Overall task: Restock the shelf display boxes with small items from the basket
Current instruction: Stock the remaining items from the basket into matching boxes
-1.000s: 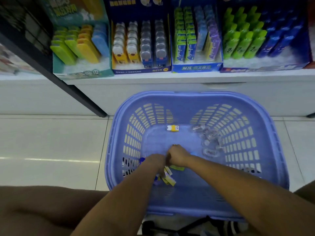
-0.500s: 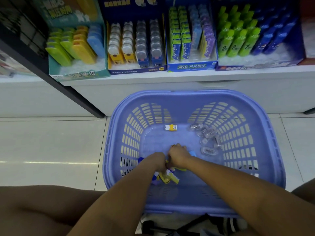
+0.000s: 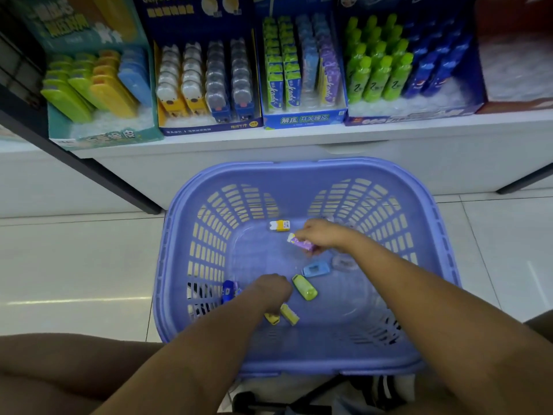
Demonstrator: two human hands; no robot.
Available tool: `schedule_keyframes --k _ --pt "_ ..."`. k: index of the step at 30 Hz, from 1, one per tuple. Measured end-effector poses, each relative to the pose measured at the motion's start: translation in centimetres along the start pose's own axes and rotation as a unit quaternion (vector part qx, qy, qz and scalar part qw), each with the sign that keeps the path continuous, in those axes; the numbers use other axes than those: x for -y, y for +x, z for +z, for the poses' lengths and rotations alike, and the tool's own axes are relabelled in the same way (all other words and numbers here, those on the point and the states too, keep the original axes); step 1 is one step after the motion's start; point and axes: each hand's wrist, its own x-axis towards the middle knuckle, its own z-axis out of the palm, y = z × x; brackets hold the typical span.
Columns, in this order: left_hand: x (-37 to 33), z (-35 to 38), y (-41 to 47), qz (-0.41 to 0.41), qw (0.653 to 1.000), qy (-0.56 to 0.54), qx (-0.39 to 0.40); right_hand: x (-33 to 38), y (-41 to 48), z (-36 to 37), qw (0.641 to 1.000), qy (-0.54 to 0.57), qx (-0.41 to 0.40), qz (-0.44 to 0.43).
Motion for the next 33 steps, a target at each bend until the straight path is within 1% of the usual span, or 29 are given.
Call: schedule_keyframes --k 2,5,7,8,9,11,12,13,16,19,20,22,23,25,27,29,31,33 --pt "0.1 -0.4 0.0 -0.015 1.0 -0.021 0.005 0.5 -0.7 -0.8 0.999 0.033 0.011 0.011" --pt "0.5 -1.9 -0.3 -0.061 0.993 -0.105 0.007 1.1 -2.1 -2.5 0.997 0.054 0.051 0.005" --pt "0.9 -3.6 -0.9 -0.081 0.977 -0.196 0.024 1.6 -3.3 -3.9 0.996 0.053 0.066 -0.017" --pt "1.1 -4.5 -1.2 -0.076 0.96 -0.267 0.038 2.0 -3.9 -4.7 0.996 0.052 0.069 -0.034" --pt "1.3 -5.5 -1.6 -0.065 0.93 -0.358 0.05 2.5 -4.5 -5.5 0.994 0.057 0.072 -0.053" --pt "1.9 -7.9 -2.9 -0.038 0.836 -0.545 0.06 3.7 -5.9 -7.0 0.989 0.092 0.071 -0.092" --pt "2.4 -9.1 -3.7 -0.022 0.79 -0.611 0.047 4.4 -6.7 -7.7 0.984 0.121 0.066 -0.113" --pt "3.0 -10.3 -4.6 -0.007 0.755 -0.655 0.024 5.1 -7.5 -8.4 0.978 0.151 0.055 -0.136" --pt "5.1 -13.7 -7.5 0.032 0.681 -0.73 -0.055 7.2 -9.7 -9.9 0.949 0.237 -0.027 -0.206" --pt "6.3 -16.6 -10.2 0.057 0.583 -0.796 -0.152 9.2 -11.5 -11.0 0.893 0.316 -0.112 -0.299" --pt "6.5 -17.5 -10.9 0.068 0.558 -0.806 -0.185 9.8 -11.9 -11.3 0.88 0.317 -0.141 -0.325" --pt "6.6 -18.8 -12.0 0.095 0.516 -0.817 -0.24 11.1 -12.6 -11.9 0.871 0.25 -0.232 -0.353" --pt "6.6 -19.4 -12.5 0.106 0.502 -0.818 -0.262 11.7 -12.7 -12.3 0.866 0.2 -0.288 -0.357" --pt "6.6 -20.3 -13.0 0.116 0.483 -0.813 -0.303 13.0 -12.8 -13.0 0.842 0.116 -0.384 -0.36" --pt "6.3 -20.9 -13.2 0.117 0.475 -0.801 -0.344 14.1 -12.9 -13.9 0.819 0.047 -0.444 -0.361" --pt "6.0 -21.2 -13.1 0.115 0.483 -0.784 -0.372 14.6 -12.9 -14.8 0.816 -0.039 -0.459 -0.35" --pt "5.8 -21.3 -12.8 0.112 0.497 -0.767 -0.39 14.5 -12.6 -15.4 0.831 -0.111 -0.438 -0.324" --pt "5.5 -21.4 -12.5 0.111 0.503 -0.758 -0.4 14.1 -12.2 -15.6 0.841 -0.134 -0.428 -0.302"
